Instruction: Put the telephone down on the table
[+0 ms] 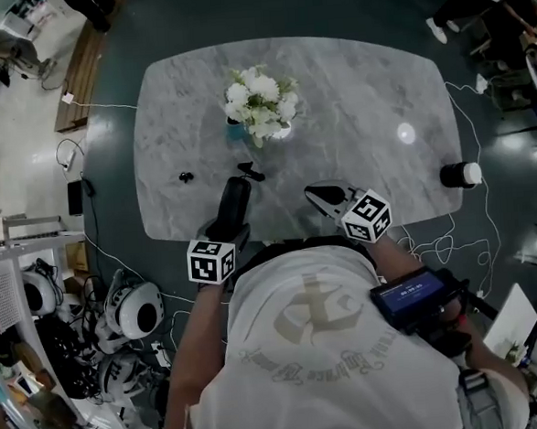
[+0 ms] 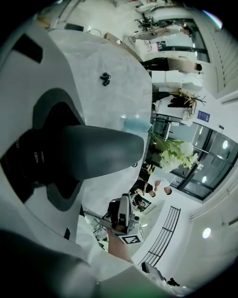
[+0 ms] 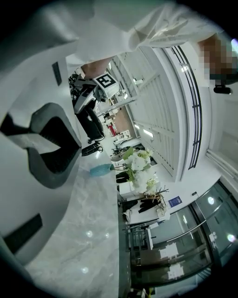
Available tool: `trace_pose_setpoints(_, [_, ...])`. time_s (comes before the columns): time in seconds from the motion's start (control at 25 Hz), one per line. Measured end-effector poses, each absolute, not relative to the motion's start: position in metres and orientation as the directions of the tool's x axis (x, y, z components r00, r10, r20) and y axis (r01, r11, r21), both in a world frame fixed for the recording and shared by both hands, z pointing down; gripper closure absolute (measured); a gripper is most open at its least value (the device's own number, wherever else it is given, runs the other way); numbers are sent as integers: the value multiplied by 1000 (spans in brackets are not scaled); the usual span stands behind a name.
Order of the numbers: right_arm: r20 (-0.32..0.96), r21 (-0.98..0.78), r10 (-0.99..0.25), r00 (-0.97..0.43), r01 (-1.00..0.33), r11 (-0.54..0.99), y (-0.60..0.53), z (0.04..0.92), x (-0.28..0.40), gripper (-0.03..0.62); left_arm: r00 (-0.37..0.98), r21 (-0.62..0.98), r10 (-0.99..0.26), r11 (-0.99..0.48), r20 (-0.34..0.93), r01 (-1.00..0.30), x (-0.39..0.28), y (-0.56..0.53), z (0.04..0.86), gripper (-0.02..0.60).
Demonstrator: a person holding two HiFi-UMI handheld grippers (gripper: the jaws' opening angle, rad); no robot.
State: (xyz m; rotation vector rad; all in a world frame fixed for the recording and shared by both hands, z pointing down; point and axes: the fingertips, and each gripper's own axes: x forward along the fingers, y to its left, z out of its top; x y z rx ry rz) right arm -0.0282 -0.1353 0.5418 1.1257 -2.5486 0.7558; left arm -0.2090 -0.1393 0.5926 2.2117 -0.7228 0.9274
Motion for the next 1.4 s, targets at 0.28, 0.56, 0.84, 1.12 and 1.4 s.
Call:
trace_pose_setpoints(0.28, [426,-357,-610,-668,-743,566,-150,542,-6,579,591,316,-239,-662,771,-680,-184,-144,597,299])
trace_pose_setpoints(0.56, [421,-363,-552,-720,-691,625,-162,549,2,579,569,301,-260,-642,780,-705,-159,-151,603,299])
trace_pose_setpoints(0.84, [409,-382,-513,-755,-652,654,-160,553,26,579,536,278,-273,-623,798,-731,-122,-152,610,299])
trace_pose_setpoints(1.12, [405,-393,-473,-782,-617,682,-160,562,49,579,514,267,-291,-598,807,-756,-90,-150,617,299])
trace_pose_setpoints(1.4, [408,-404,-452,-793,-601,690,-159,571,72,579,502,264,-303,-576,810,-773,-57,-151,624,299])
